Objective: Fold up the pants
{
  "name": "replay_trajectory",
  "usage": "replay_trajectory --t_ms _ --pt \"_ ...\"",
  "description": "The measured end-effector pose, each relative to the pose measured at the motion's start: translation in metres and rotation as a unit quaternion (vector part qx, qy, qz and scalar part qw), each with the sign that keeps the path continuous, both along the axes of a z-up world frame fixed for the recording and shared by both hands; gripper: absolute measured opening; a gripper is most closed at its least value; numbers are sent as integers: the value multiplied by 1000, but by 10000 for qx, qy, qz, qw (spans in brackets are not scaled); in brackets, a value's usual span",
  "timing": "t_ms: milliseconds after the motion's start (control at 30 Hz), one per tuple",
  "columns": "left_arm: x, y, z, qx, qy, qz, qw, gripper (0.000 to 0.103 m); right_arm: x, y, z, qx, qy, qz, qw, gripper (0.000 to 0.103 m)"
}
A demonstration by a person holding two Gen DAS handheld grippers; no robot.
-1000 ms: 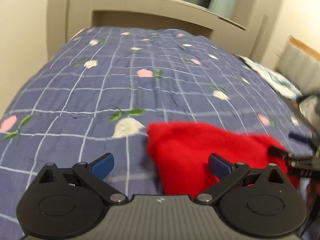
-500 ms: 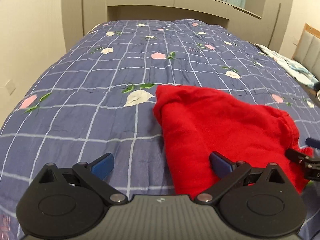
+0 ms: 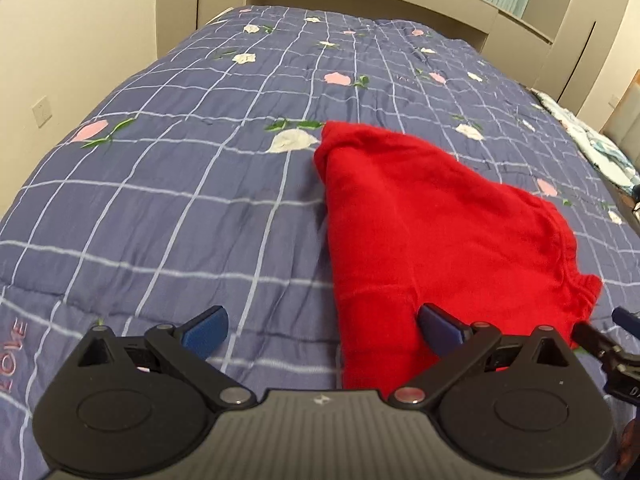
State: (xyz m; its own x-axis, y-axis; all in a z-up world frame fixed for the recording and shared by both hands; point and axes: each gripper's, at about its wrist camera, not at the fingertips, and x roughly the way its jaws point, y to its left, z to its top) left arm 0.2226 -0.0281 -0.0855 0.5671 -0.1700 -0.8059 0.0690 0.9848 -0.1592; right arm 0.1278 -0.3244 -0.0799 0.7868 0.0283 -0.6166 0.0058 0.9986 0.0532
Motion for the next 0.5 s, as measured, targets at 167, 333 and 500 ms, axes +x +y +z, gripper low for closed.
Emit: replay_trajectory --t_ms 167,333,500 --pt "-2 -2 -6 99 36 25 9999 103 -5 -5 -16 52 305 -116 9995 103" --pt "-4 -3 -10 147 -16 22 9999 103 -6 5 -23 -253 398 -84 9988 103" --pt "-6 -4 -13 156 -79 25 9998 103 -8 6 -25 -318 341 -79 9989 103"
